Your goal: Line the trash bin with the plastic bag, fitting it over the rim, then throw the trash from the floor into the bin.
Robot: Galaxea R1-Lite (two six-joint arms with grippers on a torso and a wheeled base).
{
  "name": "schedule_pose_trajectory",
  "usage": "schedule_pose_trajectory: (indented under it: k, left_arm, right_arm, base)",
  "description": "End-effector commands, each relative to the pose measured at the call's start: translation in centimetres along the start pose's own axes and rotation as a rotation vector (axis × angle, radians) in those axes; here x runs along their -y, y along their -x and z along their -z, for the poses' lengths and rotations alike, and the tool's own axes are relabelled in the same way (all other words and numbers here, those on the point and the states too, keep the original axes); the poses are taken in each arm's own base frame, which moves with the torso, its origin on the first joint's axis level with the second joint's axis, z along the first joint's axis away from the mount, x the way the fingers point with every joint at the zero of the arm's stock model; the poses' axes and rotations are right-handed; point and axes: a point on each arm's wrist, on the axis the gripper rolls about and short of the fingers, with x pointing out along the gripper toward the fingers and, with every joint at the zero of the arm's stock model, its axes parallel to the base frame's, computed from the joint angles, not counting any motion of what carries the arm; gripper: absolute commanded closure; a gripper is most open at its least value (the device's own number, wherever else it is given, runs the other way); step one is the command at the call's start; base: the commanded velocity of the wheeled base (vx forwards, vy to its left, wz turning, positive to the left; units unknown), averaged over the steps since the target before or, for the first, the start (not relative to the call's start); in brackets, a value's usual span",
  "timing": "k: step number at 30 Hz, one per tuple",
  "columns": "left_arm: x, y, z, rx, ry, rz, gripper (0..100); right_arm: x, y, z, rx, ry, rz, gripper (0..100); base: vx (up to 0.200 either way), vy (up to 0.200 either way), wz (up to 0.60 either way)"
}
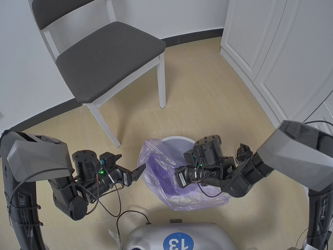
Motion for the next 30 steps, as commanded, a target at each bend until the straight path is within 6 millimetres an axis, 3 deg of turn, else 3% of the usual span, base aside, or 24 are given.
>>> schedule_pose_trajectory:
  k: [1,4,8,16,30]
  left_arm:
    - [0.1,1.1,-0.6,0.022,-0.043,0.0,0]
    - [0.2,1.0,-1.0,0.036,-0.047,0.01,0]
    - [0.2,1.0,-0.8,0.031,-0.048,0.042,0]
    - [0.2,0.6,-0.8,0.042,-0.049,0.066,0]
    - [0.1,0.2,-1.0,0.056,-0.048,0.069,0]
  right_arm:
    - [1.8,2.8,-7.0,0.115,0.015,0.034,100]
    - [2.6,2.8,-9.0,0.128,0.02,0.05,100]
    - [3.3,2.2,-9.9,0.09,0.025,0.063,100]
    - [4.2,-0.6,-9.4,0.041,0.045,0.077,100]
    - [5.8,-2.7,-10.3,0.072,0.035,0.111,100]
  base:
    - [0.0,0.0,0.0]
    - [0.0,0.0,0.0]
    - [0.0,0.0,0.0]
    - [0.0,0.0,0.0]
    - [0.0,0.0,0.0]
